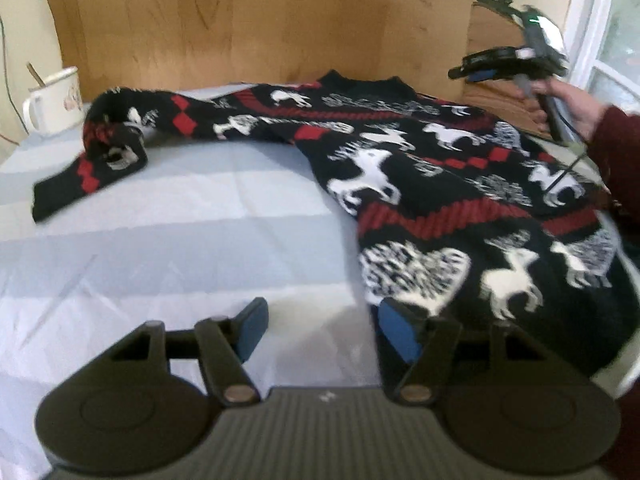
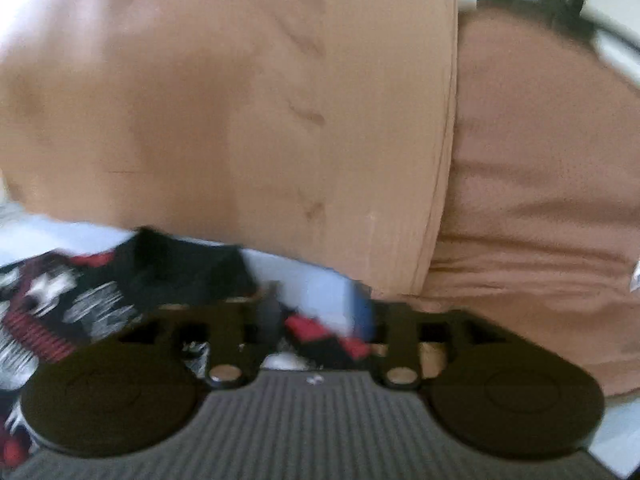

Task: Fold small clothes

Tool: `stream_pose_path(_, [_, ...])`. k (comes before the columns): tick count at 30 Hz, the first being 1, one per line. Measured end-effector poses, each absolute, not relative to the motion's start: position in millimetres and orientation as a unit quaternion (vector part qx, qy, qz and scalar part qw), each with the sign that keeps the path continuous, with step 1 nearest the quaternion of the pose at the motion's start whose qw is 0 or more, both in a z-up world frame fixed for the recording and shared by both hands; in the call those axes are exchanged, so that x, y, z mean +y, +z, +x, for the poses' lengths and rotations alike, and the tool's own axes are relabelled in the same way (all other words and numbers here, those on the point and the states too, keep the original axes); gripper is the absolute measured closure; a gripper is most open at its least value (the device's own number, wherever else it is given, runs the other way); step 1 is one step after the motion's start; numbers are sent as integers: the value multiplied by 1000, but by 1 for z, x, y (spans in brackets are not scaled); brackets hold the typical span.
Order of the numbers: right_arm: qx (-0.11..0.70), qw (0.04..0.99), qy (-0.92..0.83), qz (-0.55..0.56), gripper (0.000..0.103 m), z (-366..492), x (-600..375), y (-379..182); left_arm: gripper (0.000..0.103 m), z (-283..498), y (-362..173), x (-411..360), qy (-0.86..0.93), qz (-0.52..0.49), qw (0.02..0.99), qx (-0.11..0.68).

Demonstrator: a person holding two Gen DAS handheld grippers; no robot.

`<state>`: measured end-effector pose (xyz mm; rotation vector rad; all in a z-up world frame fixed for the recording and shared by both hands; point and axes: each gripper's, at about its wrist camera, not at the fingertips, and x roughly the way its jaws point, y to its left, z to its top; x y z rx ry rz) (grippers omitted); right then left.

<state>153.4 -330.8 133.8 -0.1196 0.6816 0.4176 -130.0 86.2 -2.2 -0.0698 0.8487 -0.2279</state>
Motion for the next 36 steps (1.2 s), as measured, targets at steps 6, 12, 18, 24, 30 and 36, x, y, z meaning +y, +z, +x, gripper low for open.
stream_pose_path(6, [309,915,259,-1,35,50,-369,138,43,-145,-4,91,-162,-114,883,425])
stream_pose_path(12, [366,882,275,110,28,-30,-414,93,92,-157,-9,70,-164,-90,892,412])
stream_pose_path(18, [397,861,276,159,31,-102,-427,74,94,-196,32,87,-140,-81,914,372])
stream_pose_path(24, [389,853,314,151,30,-136,-408,72,98,-257,52,85,-88,-40,926,365])
stream_pose_path(30, [390,854,297,175,31,-139,-417,72,54,-246,27,95,-62,-96,909,400])
stream_pose_path(36, [380,859,287,188,31,-160,-424,64,32,-220,16,111,-87,-178,891,407])
